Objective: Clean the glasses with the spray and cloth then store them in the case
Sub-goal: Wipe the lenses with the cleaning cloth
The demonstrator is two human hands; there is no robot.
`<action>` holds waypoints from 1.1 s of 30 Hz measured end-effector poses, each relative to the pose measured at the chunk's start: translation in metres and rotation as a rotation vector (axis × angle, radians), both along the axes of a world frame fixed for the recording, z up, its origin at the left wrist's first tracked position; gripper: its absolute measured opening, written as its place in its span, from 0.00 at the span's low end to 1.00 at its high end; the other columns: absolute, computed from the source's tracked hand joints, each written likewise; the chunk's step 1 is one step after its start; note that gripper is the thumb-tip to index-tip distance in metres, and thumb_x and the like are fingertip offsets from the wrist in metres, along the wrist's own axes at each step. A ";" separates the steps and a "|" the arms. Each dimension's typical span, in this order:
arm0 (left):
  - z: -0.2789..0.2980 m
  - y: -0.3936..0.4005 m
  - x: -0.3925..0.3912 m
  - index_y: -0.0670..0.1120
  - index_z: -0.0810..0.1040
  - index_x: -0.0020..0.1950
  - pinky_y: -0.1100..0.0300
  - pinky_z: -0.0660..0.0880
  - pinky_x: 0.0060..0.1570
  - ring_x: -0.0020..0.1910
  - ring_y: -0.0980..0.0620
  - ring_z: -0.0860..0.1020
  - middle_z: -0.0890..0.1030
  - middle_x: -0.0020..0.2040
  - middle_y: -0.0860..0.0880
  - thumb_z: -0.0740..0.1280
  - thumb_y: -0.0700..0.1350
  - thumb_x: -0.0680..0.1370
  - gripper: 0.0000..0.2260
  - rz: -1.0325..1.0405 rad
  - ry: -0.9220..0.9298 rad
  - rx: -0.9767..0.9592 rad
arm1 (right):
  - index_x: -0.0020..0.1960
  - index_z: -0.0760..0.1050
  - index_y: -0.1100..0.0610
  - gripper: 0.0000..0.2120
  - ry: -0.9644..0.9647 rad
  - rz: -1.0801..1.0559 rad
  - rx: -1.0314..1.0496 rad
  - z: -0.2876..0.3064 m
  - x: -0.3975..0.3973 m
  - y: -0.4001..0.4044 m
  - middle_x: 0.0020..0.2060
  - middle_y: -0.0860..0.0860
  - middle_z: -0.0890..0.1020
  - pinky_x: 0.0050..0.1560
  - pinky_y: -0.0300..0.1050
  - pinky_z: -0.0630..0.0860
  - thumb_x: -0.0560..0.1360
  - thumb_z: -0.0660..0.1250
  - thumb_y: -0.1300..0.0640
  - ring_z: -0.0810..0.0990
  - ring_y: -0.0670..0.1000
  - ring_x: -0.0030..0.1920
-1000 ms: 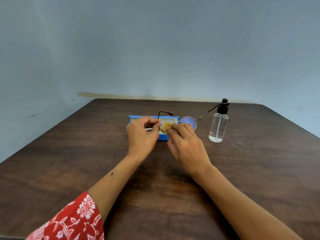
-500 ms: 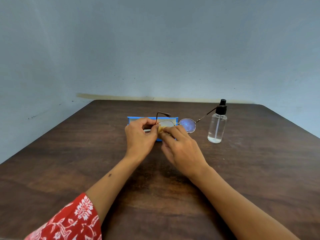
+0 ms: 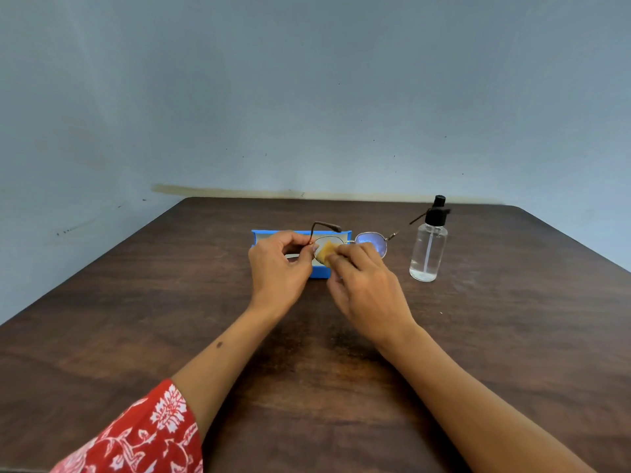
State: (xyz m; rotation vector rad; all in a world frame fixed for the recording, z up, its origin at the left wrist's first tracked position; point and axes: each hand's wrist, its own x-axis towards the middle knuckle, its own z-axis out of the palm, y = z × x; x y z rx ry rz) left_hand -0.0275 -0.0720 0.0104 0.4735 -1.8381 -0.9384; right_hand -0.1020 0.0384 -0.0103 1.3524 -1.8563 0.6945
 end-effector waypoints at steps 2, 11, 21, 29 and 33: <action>-0.001 -0.001 0.000 0.43 0.83 0.43 0.71 0.77 0.40 0.36 0.68 0.79 0.82 0.38 0.53 0.72 0.35 0.71 0.04 -0.005 0.006 0.004 | 0.48 0.81 0.62 0.14 -0.007 0.050 0.013 -0.001 0.004 -0.002 0.45 0.55 0.81 0.35 0.47 0.79 0.72 0.58 0.59 0.79 0.56 0.46; 0.002 0.000 0.001 0.41 0.83 0.45 0.76 0.73 0.37 0.35 0.69 0.78 0.82 0.38 0.52 0.71 0.35 0.71 0.05 -0.005 0.005 -0.005 | 0.48 0.81 0.62 0.14 -0.007 0.021 0.000 0.001 0.002 0.000 0.45 0.55 0.81 0.36 0.47 0.79 0.72 0.58 0.59 0.79 0.55 0.46; 0.001 0.000 0.001 0.42 0.83 0.45 0.76 0.74 0.37 0.35 0.69 0.78 0.81 0.38 0.53 0.71 0.35 0.71 0.05 -0.006 -0.001 -0.015 | 0.48 0.80 0.63 0.15 -0.009 0.033 0.027 0.001 0.001 0.000 0.45 0.55 0.81 0.38 0.47 0.80 0.71 0.57 0.60 0.78 0.56 0.47; 0.002 0.001 0.000 0.43 0.83 0.45 0.73 0.76 0.38 0.37 0.63 0.80 0.81 0.38 0.54 0.72 0.35 0.71 0.05 0.002 0.006 0.003 | 0.46 0.81 0.63 0.13 -0.023 0.002 -0.029 0.003 -0.001 0.000 0.43 0.56 0.81 0.38 0.48 0.79 0.71 0.58 0.61 0.79 0.56 0.45; 0.002 0.000 0.002 0.43 0.83 0.45 0.75 0.75 0.38 0.36 0.66 0.79 0.81 0.38 0.54 0.72 0.36 0.71 0.05 -0.004 0.002 -0.014 | 0.47 0.80 0.63 0.14 -0.035 0.086 0.014 0.001 0.005 -0.004 0.44 0.55 0.81 0.38 0.50 0.79 0.71 0.57 0.60 0.79 0.57 0.46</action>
